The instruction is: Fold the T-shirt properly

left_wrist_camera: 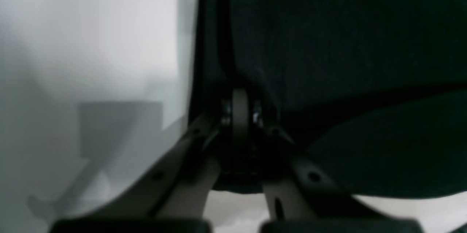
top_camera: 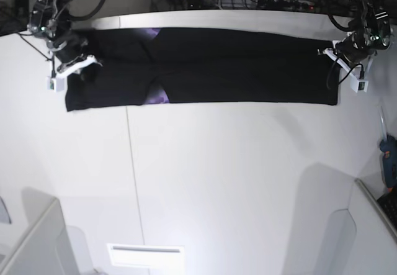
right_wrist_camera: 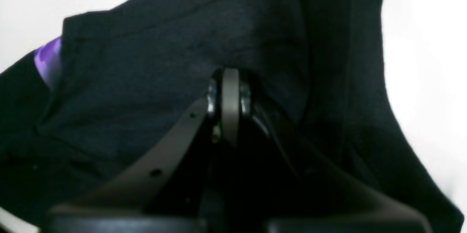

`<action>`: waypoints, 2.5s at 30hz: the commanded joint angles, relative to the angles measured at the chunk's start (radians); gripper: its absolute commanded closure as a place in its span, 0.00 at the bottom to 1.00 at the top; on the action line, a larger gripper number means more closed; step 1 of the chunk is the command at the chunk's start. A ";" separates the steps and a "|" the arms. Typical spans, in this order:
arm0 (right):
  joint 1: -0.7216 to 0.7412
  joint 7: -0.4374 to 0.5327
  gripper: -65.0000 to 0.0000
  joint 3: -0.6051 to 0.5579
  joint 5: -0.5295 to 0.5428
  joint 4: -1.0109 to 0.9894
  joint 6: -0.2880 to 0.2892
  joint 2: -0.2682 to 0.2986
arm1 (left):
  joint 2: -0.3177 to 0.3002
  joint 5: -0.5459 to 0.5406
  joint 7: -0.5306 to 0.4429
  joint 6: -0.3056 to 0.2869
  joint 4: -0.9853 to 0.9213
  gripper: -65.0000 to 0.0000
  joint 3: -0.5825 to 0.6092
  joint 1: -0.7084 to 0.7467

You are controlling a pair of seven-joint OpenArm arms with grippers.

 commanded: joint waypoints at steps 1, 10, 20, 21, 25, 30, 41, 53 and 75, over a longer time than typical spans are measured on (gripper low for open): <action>0.010 0.007 1.00 0.006 -0.010 -0.001 -0.002 0.007 | -0.013 0.032 0.010 0.008 0.002 1.00 -0.006 -0.010; 0.082 -0.082 1.00 0.007 -0.046 0.051 -0.002 0.002 | -0.012 0.032 0.161 0.005 0.096 1.00 -0.104 -0.122; -0.003 -0.084 1.00 0.001 -0.046 0.390 -0.001 -0.052 | -0.009 -0.218 0.169 0.001 0.248 1.00 -0.334 -0.051; -0.016 -0.084 1.00 0.003 -0.046 0.413 -0.001 -0.053 | -0.009 -0.249 0.169 0.001 0.243 1.00 -0.349 -0.045; -0.033 -0.084 1.00 0.001 -0.046 0.430 0.002 -0.053 | -0.009 -0.281 0.167 0.001 0.240 0.94 -0.376 -0.031; -0.042 -0.094 1.00 -0.001 -0.046 0.430 0.004 -0.059 | -0.001 -0.281 0.167 0.001 0.239 0.34 -0.374 -0.033; -0.049 -0.110 1.00 -0.001 -0.046 0.430 0.005 -0.061 | 0.001 -0.275 0.164 -0.194 0.036 0.05 -0.371 -0.048; -0.061 -0.110 1.00 -0.001 -0.046 0.430 0.005 -0.061 | 0.002 -0.157 0.072 -0.228 -0.056 0.10 -0.264 -0.052; -0.064 -0.110 1.00 -0.001 -0.046 0.430 0.005 -0.062 | 0.027 -0.150 0.070 -0.225 -0.167 0.47 -0.165 -0.103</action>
